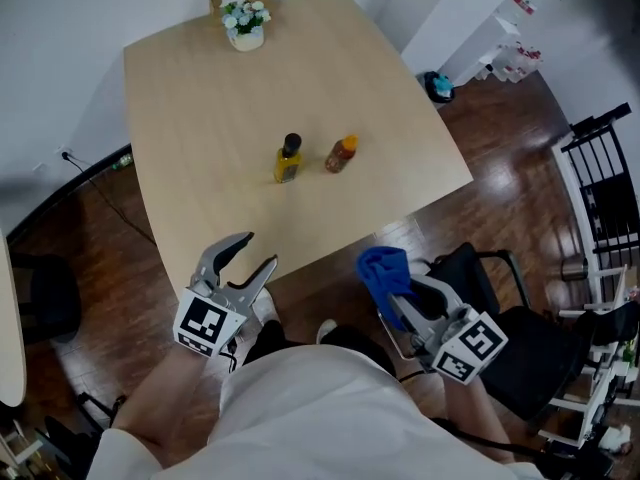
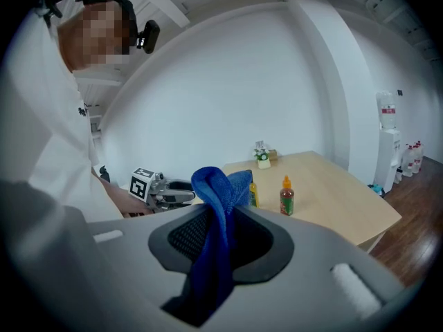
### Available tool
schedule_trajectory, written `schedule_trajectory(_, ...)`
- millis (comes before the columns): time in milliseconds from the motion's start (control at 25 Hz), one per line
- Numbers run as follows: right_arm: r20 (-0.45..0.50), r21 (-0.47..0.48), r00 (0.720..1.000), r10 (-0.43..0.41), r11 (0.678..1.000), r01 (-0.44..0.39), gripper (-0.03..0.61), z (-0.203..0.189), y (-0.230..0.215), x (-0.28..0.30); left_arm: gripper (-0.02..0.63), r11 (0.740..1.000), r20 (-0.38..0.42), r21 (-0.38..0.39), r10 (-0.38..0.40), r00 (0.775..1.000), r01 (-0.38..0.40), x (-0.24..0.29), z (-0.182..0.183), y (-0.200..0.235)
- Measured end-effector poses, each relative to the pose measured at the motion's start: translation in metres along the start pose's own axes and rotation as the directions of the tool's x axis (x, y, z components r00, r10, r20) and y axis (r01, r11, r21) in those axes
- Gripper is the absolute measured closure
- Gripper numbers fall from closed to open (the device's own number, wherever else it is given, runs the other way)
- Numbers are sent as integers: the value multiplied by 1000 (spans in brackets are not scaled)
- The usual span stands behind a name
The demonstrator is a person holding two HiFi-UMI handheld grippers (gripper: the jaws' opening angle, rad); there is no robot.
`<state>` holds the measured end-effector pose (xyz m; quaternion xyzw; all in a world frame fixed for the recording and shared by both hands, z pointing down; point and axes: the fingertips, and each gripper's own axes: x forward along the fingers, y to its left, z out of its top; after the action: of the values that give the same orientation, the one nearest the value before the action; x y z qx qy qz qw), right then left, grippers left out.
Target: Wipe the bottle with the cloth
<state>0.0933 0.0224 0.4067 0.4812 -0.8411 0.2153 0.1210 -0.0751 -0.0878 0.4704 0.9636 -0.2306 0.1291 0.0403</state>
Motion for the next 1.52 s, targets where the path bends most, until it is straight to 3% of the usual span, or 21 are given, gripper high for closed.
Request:
schedule_trajectory(200, 48, -60, 998, 34, 998, -31, 482, -9, 24, -34, 402, 999, 26, -7, 36, 999, -36, -34, 11, -41)
schedule_trajectory(320, 79, -83, 996, 40, 996, -33, 482, -26, 36, -76, 413, 997, 1, -1, 83, 997, -83, -57, 14, -72)
schedule_trajectory(520, 115, -26, 993, 24, 999, -21, 482, -82, 42, -157, 431, 992, 23, -60, 113, 993, -112, -98, 34, -151)
schedule_trajectory(800, 176, 29, 984, 38, 999, -44, 482, -126, 61, -208, 431, 998, -70, 6, 70, 995, -70, -160, 39, -249)
schedule_trajectory(960, 209, 28, 978, 28, 999, -35, 482, -131, 86, -224, 431, 998, -69, -48, 36, 997, -39, -172, 37, -265)
schedule_trajectory(1200, 222, 23, 975, -22, 1000, 17, 482, -130, 131, -236, 431, 997, 5, -7, -75, 997, 75, -191, 54, -288)
schedule_trajectory(1520, 252, -8, 965, -67, 997, 71, 482, -102, 217, -213, 431, 994, 43, -15, -109, 993, 110, -272, 42, -257)
